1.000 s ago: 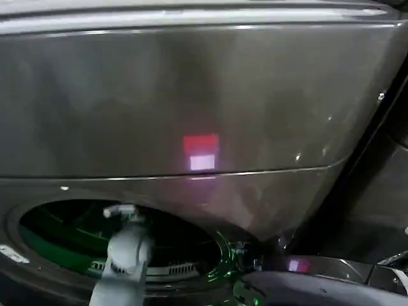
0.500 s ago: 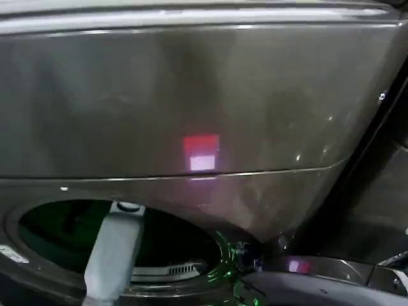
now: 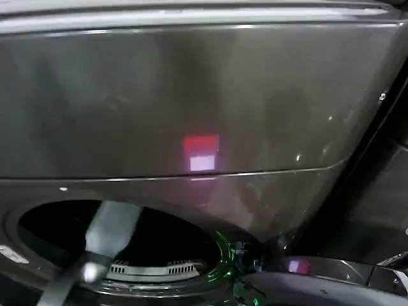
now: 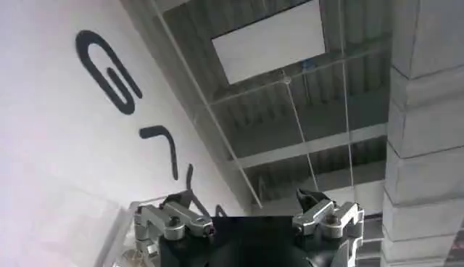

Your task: Grasp the clothes from the dryer.

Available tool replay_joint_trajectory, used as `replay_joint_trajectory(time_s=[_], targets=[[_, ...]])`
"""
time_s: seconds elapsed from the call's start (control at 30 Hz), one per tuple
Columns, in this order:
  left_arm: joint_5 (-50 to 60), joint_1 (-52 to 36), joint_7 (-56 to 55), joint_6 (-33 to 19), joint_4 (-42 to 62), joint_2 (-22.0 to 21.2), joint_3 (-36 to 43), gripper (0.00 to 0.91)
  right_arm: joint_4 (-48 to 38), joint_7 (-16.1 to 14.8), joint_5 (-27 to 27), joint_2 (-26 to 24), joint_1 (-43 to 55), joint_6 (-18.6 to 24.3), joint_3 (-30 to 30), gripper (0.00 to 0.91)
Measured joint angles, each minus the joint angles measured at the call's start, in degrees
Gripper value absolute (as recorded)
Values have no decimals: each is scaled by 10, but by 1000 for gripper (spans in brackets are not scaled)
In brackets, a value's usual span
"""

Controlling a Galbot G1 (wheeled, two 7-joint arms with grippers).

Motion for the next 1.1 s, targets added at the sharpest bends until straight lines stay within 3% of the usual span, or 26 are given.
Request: replay_joint_trajectory(time_s=[0.2,0.5,0.8,1.1], targets=[[78,-51,62,-81,62,26,61,907,3,0,0,0,1,-1,-1,907],[234,-110,80,-101,115,11,126,907,11,-1,1,7,-1,-1,-1,907],[333,-171,118,-36,179,2,150,907,24,1,1,14,2,-2,-4,907],[303,-215,158,27,257,-14,196,907,26,1,1,18,-2,-2,-1,907]])
